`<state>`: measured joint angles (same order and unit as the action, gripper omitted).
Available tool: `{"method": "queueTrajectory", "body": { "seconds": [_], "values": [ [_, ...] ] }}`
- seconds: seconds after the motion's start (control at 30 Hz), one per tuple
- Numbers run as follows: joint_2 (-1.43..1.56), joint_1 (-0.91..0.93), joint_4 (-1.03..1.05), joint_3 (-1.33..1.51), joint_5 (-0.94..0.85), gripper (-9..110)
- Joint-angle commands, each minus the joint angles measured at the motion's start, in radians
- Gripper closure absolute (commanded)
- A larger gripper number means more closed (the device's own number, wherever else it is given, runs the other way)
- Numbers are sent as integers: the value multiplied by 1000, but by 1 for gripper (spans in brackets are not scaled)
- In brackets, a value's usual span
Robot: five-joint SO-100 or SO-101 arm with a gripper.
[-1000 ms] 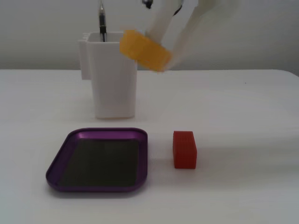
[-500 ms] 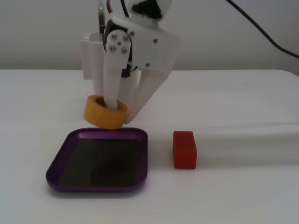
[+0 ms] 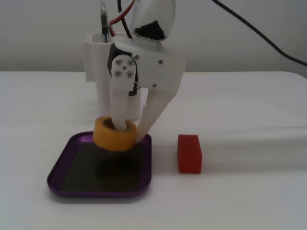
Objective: Grab up the yellow tape and put it in the box.
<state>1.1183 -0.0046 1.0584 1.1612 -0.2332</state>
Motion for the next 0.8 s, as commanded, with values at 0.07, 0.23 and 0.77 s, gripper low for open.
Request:
{"method": "queueTrajectory", "body": {
  "seconds": [0.07,0.23,0.77],
  "values": [
    [28,2,3,-44,3,98],
    [29,2,51,-72,3,94],
    [94,14,657,-957,63,93]
  ]
}}
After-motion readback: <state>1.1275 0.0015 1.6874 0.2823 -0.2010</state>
